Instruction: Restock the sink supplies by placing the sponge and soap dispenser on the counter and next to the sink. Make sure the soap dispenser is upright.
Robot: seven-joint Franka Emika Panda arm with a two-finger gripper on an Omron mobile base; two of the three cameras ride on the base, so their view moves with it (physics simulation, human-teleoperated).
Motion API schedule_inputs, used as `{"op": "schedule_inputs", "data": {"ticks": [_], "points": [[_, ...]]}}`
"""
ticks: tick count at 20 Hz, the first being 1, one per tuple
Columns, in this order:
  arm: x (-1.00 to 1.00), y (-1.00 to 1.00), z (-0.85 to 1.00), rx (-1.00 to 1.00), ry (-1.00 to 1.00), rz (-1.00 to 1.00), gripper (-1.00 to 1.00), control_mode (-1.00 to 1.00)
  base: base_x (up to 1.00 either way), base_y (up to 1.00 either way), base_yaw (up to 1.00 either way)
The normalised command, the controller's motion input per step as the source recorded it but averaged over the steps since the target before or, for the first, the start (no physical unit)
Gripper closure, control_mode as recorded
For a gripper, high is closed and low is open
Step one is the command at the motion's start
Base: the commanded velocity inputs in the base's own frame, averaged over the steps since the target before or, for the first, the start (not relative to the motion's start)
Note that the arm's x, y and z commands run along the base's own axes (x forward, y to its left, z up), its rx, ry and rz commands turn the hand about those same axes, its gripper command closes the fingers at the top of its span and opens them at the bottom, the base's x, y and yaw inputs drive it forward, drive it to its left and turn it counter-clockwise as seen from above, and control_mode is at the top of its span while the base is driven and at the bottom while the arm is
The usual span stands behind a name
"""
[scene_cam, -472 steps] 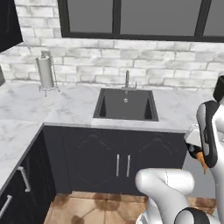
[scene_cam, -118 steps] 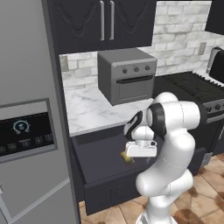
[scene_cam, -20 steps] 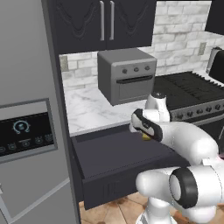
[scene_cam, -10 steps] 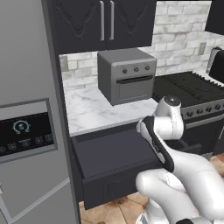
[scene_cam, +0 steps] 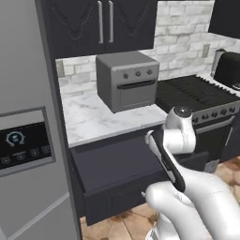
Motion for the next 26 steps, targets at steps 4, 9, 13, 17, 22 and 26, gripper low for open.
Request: {"op": "schedule_inputs", "data": {"ticks": [4, 9, 13, 17, 22, 26], "points": [[0.00, 0.00, 0.00, 0.00, 0.00, 0.00, 1.00, 1.00, -0.45, -0.47, -0.65], [0.00, 0.00, 0.00, 0.00, 0.00, 0.00, 1.00, 1.00, -0.13, -0.75, -0.72], [0.00, 0.00, 0.00, 0.00, 0.00, 0.00, 1.00, 1.00, 0.22, -0.94, -0.67], [0.00, 0.00, 0.00, 0.00, 0.00, 0.00, 1.00, 1.00, 0.60, -0.95, -0.62], [0.00, 0.00, 0.00, 0.00, 0.00, 0.00, 1.00, 1.00, 0.77, -0.82, -0.61], [0.00, 0.00, 0.00, 0.00, 0.00, 0.00, 1.00, 1.00, 0.95, -0.63, -0.51]]}}
